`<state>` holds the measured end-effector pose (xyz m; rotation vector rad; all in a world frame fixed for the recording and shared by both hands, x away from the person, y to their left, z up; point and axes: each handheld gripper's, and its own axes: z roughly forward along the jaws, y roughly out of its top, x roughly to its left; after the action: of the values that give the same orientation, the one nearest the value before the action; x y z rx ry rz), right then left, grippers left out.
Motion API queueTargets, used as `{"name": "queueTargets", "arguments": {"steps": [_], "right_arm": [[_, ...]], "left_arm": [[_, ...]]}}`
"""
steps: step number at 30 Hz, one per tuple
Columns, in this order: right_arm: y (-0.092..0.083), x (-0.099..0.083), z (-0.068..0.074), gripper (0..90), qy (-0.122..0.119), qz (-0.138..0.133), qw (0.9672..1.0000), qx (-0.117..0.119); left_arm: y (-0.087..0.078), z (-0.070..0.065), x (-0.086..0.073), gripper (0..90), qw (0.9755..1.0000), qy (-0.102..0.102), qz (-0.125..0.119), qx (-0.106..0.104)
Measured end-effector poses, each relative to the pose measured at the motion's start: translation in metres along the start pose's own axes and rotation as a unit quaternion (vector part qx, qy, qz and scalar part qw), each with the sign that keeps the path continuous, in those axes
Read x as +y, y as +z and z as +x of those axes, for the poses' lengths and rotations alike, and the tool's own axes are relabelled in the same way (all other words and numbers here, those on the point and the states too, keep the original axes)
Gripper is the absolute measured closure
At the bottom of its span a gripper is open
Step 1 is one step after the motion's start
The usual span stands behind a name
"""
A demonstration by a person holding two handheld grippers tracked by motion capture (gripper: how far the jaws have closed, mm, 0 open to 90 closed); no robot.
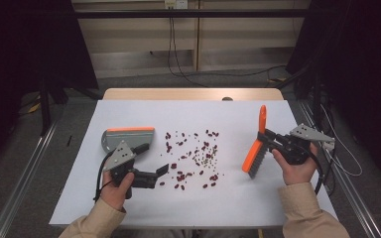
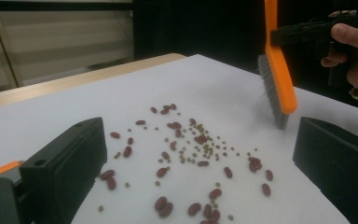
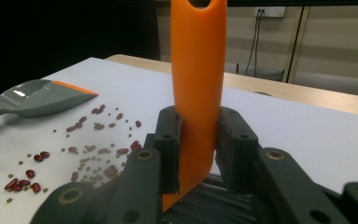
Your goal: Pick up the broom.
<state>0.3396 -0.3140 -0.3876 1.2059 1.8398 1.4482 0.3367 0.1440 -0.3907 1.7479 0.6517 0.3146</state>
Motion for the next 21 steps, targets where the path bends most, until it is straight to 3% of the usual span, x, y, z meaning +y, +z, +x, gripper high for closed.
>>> {"name": "queueTargets", "arguments": {"steps": [10,14,18,21], "right_arm": [[0.003,0.007,0.004,71.7,0.001,-0.021,0.9997,0.009],[0.005,0.011,0.009,71.7,-0.002,-0.029,0.9995,0.012],[0.011,0.016,0.014,71.8,-0.004,-0.034,0.9992,0.020],[0.017,0.020,0.021,71.7,-0.008,-0.034,0.9990,0.026]], "left_arm": [[0.050,-0.016,0.007,3.4,0.9993,-0.011,0.025,-0.028],[0.066,-0.021,0.010,4.3,0.9983,-0.010,0.032,-0.048],[0.080,-0.025,0.011,6.7,0.9969,-0.010,0.045,-0.064],[0.090,-0.026,0.012,7.5,0.9945,-0.028,0.045,-0.090]]}}
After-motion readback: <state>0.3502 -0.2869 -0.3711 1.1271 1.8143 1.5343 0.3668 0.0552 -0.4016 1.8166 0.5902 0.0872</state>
